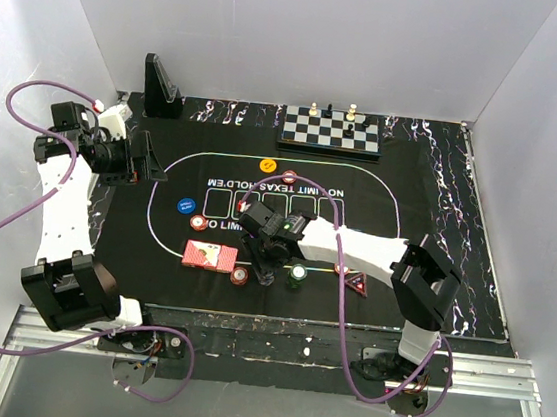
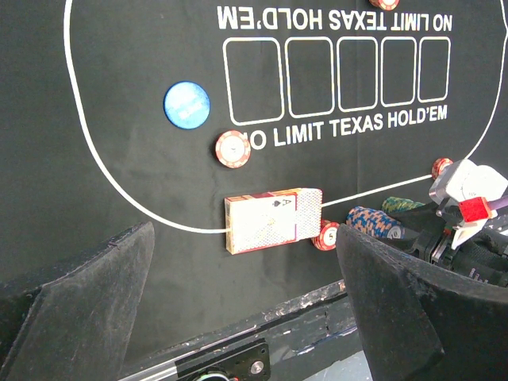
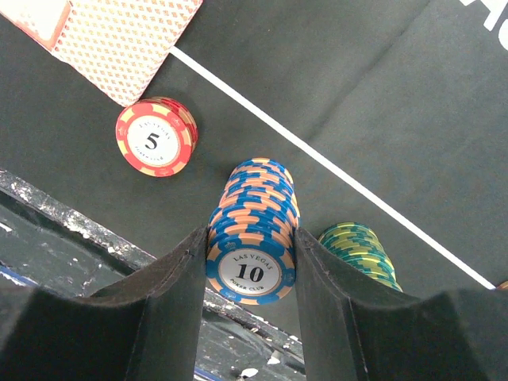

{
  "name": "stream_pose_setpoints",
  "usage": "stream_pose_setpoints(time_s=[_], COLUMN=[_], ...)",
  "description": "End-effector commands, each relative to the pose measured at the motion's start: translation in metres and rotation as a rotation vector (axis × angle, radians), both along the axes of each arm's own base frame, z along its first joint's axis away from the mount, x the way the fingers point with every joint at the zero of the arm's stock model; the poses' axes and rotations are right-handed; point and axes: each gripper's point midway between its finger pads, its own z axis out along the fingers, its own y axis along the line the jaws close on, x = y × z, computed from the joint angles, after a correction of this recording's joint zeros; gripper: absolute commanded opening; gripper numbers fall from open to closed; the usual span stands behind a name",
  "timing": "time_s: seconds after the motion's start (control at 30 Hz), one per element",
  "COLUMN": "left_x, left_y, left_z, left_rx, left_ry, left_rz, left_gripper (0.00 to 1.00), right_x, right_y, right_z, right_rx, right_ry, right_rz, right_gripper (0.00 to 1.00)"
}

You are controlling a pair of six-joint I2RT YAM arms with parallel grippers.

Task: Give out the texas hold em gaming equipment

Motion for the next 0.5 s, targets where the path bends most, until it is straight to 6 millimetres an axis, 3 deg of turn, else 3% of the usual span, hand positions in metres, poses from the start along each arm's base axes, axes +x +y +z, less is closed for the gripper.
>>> stream_pose_setpoints(time_s=[0.0,0.17,0.27,0.47], left_x=[0.002,0.003,0.005,0.009], left_y=[0.000,-0.002,-0.002,-0.004], left_z=[0.021,0.021,0.020,0.020], left_rx=[0.015,0.007,-0.005,-0.027], left_ry=[-0.077,-0.082,-0.081,-0.084], left_rz=[-0.003,-0.003,-0.004,0.001], left_gripper=[1.00,1.00,1.00,1.00], right_x=[0.008,0.016,0.024,0.039], right_y=[0.002,0.000,0.009,0.035], right_z=[0.011,0.030,0.049,0.068], right_rx=[0.014,0.011,0.031,0.066], right_ry=[-0.049,-0.093,-0.115,-0.133], right_rz=[-0.012,-0.019,-0.014,0.013], right_gripper=[0.29,0.12,0.01,0.01])
